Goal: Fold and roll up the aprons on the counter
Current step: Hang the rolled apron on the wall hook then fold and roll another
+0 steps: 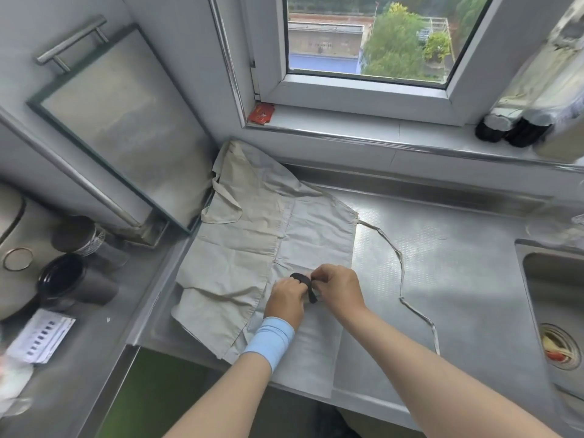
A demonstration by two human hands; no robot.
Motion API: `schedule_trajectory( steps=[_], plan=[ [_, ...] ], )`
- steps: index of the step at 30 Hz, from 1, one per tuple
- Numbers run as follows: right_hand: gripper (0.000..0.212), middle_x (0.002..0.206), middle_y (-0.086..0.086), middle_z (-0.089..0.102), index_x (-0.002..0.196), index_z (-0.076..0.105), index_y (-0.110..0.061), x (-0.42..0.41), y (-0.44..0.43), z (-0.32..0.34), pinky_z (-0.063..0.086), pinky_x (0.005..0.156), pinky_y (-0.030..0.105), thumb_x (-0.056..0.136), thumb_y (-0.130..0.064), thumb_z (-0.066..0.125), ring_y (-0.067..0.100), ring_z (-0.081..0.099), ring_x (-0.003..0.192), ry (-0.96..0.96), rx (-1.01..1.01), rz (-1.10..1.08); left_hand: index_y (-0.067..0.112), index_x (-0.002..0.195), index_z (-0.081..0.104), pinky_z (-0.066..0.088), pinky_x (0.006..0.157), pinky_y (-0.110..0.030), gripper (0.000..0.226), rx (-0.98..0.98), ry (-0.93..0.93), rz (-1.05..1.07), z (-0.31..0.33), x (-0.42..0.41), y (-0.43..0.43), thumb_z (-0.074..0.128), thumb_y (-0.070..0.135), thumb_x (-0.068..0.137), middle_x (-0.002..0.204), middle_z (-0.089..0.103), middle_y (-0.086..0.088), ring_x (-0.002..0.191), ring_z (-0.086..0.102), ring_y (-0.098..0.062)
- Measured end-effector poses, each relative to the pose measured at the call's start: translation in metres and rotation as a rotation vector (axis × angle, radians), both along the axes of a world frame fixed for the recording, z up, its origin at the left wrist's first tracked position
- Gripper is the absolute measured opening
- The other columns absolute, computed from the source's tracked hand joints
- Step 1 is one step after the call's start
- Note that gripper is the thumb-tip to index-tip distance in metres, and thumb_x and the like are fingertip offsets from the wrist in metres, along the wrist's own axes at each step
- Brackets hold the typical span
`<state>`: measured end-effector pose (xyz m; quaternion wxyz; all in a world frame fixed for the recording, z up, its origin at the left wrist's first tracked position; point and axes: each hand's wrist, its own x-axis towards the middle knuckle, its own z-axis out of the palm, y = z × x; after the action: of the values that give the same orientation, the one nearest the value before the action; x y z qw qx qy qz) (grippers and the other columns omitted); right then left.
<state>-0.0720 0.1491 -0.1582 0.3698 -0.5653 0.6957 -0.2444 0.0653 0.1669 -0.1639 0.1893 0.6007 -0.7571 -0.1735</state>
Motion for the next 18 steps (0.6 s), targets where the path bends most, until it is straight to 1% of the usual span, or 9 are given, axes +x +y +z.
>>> schedule_trajectory(
  steps=[2, 4, 7, 8, 10, 12, 14, 15, 18],
  plan=[
    [0.018, 0.076, 0.0, 0.076, 0.079, 0.078, -0.015, 0.001, 0.002, 0.003, 0.053, 0.07, 0.023, 0.072, -0.001, 0.069, 0.015, 0.07, 0.074, -0.053, 0.005, -0.016, 0.024, 0.059, 0.059, 0.023, 0.07, -0.03, 0.022, -0.099, -0.114, 0.02, 0.0, -0.003, 0.007, 0.043, 0.012, 0.066, 0.063, 0.058, 0.01, 0.076, 0.052, -0.011],
    [0.018, 0.07, -0.003, 0.074, 0.075, 0.078, -0.016, 0.001, 0.005, 0.003, 0.054, 0.067, 0.027, 0.072, -0.002, 0.067, 0.014, 0.069, 0.069, -0.091, 0.014, -0.028, 0.024, 0.062, 0.06, 0.026, 0.073, -0.03, 0.023, -0.115, -0.123, 0.056, -0.003, -0.005, 0.01, 0.04, 0.015, 0.066, 0.067, 0.059, 0.013, 0.084, 0.045, -0.013],
    [0.013, 0.07, -0.005, 0.073, 0.074, 0.077, -0.017, -0.002, 0.005, 0.003, 0.052, 0.064, 0.024, 0.073, -0.006, 0.069, 0.012, 0.067, 0.07, -0.095, 0.041, -0.059, 0.013, 0.07, 0.067, 0.046, 0.066, -0.034, 0.025, -0.012, 0.099, 0.067, -0.007, -0.007, 0.003, 0.042, 0.008, 0.074, 0.073, 0.062, 0.001, 0.075, 0.05, -0.023],
    [0.013, 0.073, -0.005, 0.073, 0.076, 0.078, -0.016, -0.002, 0.004, 0.004, 0.05, 0.064, 0.02, 0.074, -0.007, 0.07, 0.011, 0.067, 0.072, -0.089, 0.055, -0.065, 0.009, 0.074, 0.069, 0.047, 0.067, -0.033, 0.023, 0.05, 0.176, 0.084, -0.007, -0.007, 0.0, 0.047, 0.006, 0.077, 0.075, 0.063, -0.005, 0.073, 0.054, -0.027],
    [0.012, 0.077, -0.003, 0.074, 0.08, 0.078, -0.015, -0.002, 0.001, 0.005, 0.045, 0.062, 0.012, 0.076, -0.007, 0.07, 0.01, 0.065, 0.073, -0.084, 0.085, -0.057, 0.005, 0.082, 0.073, 0.043, 0.072, -0.025, 0.015, 0.172, 0.267, 0.141, -0.005, -0.006, -0.004, 0.057, 0.004, 0.082, 0.084, 0.063, -0.011, 0.078, 0.059, -0.028],
    [0.013, 0.077, -0.001, 0.074, 0.08, 0.078, -0.014, -0.001, 0.0, 0.005, 0.046, 0.063, 0.015, 0.076, -0.006, 0.069, 0.013, 0.066, 0.075, -0.094, 0.098, -0.042, 0.005, 0.087, 0.074, 0.042, 0.075, -0.021, 0.01, 0.259, 0.298, 0.195, -0.001, -0.004, -0.009, 0.065, 0.003, 0.083, 0.091, 0.065, -0.011, 0.085, 0.062, -0.027],
    [0.014, 0.076, -0.004, 0.074, 0.079, 0.077, -0.017, -0.002, 0.002, 0.003, 0.052, 0.069, 0.024, 0.075, -0.008, 0.068, 0.014, 0.068, 0.077, -0.122, 0.096, -0.047, 0.011, 0.089, 0.075, 0.046, 0.078, -0.026, 0.011, 0.339, 0.259, 0.209, 0.003, -0.002, -0.015, 0.067, 0.008, 0.083, 0.094, 0.066, -0.008, 0.09, 0.064, -0.027],
    [0.014, 0.077, -0.006, 0.074, 0.082, 0.076, -0.019, -0.002, 0.003, 0.001, 0.054, 0.072, 0.027, 0.075, -0.009, 0.068, 0.013, 0.068, 0.078, -0.133, 0.085, -0.05, 0.016, 0.09, 0.075, 0.046, 0.078, -0.028, 0.011, 0.363, 0.185, 0.19, 0.005, -0.001, -0.018, 0.066, 0.014, 0.083, 0.095, 0.066, -0.005, 0.091, 0.063, -0.027],
    [0.028, 0.079, -0.006, 0.071, 0.103, 0.06, -0.025, -0.004, 0.007, 0.006, 0.051, 0.075, 0.027, 0.078, -0.012, 0.064, 0.01, 0.065, 0.081, -0.164, 0.061, -0.042, 0.026, 0.095, 0.074, 0.046, 0.078, -0.03, 0.016, 0.406, 0.015, 0.164, 0.012, 0.001, -0.022, 0.061, 0.029, 0.085, 0.097, 0.065, 0.002, 0.094, 0.061, -0.023]
  ],
)
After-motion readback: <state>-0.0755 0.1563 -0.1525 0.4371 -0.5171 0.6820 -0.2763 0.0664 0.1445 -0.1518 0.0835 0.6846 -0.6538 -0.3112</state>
